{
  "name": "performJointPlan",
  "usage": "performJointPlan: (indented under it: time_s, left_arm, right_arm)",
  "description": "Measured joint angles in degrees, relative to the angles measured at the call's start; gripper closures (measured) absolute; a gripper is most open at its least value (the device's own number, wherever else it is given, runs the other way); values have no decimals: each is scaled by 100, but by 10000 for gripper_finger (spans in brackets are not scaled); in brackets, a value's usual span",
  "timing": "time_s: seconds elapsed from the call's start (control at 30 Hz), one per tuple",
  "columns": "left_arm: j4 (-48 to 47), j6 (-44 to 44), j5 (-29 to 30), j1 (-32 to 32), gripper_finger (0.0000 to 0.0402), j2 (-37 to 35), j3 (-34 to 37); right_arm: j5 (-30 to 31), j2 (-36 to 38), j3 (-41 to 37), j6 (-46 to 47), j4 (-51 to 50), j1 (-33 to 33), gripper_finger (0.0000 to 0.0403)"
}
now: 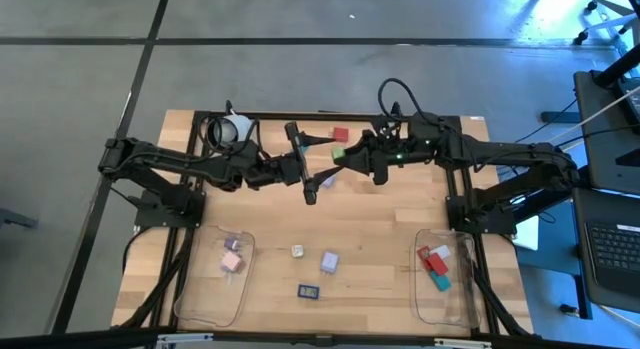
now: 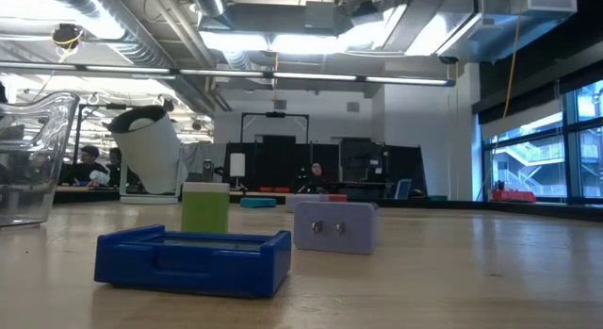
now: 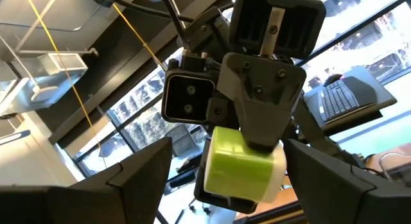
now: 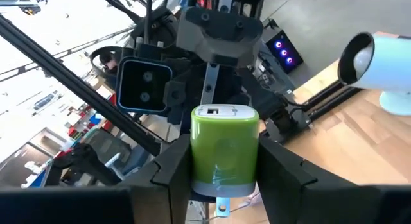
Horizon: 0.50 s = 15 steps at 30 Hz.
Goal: Pick & Place Office items
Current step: Put the top green adapter into the left transparent bin
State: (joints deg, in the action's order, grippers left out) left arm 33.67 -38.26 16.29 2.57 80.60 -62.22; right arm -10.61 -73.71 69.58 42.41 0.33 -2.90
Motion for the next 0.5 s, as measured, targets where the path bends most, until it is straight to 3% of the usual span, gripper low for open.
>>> performJointPlan:
  time_s: [0.3,0.5]
  left_arm:
    - [-77,250,33,33,110,-2,0]
    - [-101,258,15,39,155,-2,0]
  right_arm:
    - [-75,-2,0,-76,15,83,257]
    - [-54,-2,1,-85,49,109,257]
